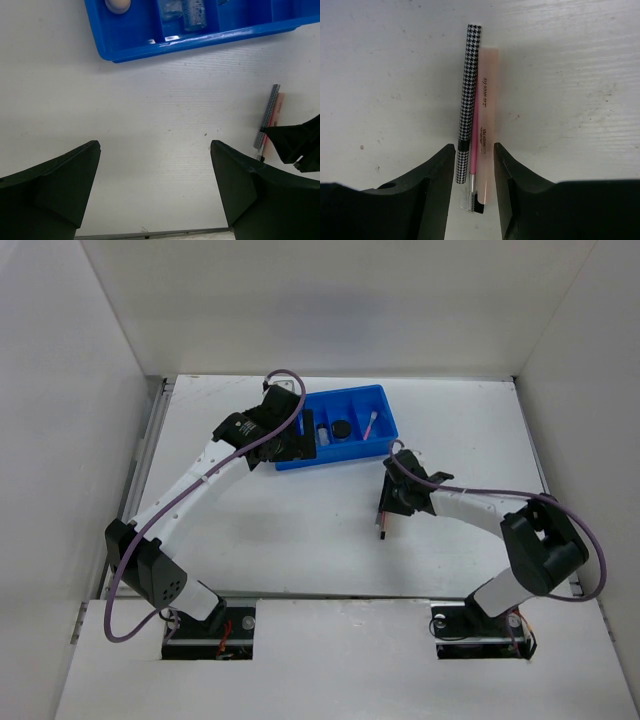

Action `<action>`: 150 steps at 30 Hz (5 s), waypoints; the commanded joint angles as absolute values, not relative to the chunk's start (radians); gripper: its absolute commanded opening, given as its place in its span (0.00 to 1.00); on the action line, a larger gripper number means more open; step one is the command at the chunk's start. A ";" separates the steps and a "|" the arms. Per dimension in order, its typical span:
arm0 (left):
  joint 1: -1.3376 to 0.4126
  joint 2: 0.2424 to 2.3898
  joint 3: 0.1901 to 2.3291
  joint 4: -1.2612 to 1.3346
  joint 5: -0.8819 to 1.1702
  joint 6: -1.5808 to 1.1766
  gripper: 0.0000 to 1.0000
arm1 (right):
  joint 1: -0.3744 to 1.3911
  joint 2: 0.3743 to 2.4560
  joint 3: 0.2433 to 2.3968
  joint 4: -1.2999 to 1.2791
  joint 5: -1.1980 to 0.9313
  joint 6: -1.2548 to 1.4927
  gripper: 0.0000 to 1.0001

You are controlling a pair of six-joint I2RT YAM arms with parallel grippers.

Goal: Organize the makeup

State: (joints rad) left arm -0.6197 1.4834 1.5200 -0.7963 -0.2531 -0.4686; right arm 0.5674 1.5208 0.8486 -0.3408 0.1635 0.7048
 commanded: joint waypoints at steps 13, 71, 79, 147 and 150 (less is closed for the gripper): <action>-0.615 1.473 1.506 -0.781 -0.249 -0.476 0.90 | 0.589 1.528 0.819 -0.267 0.201 0.745 0.40; -0.615 1.491 1.506 -0.781 -0.212 -0.466 0.89 | 0.598 1.533 0.799 -0.365 0.299 0.920 0.25; -0.615 1.500 1.525 -0.781 -0.212 -0.457 0.89 | 0.620 1.532 0.790 -0.387 0.327 0.977 0.28; -0.606 1.460 1.514 -0.821 -0.273 -0.448 0.89 | 0.525 1.552 1.046 -0.356 0.212 0.681 0.37; -0.606 1.460 1.505 -0.821 -0.273 -0.448 0.89 | 0.554 1.587 1.006 -0.310 0.175 0.704 0.38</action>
State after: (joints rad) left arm -0.6113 1.5055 1.5131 -0.8268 -0.2653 -0.4599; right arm 0.5323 1.5658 1.0294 -0.3889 0.2405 0.6609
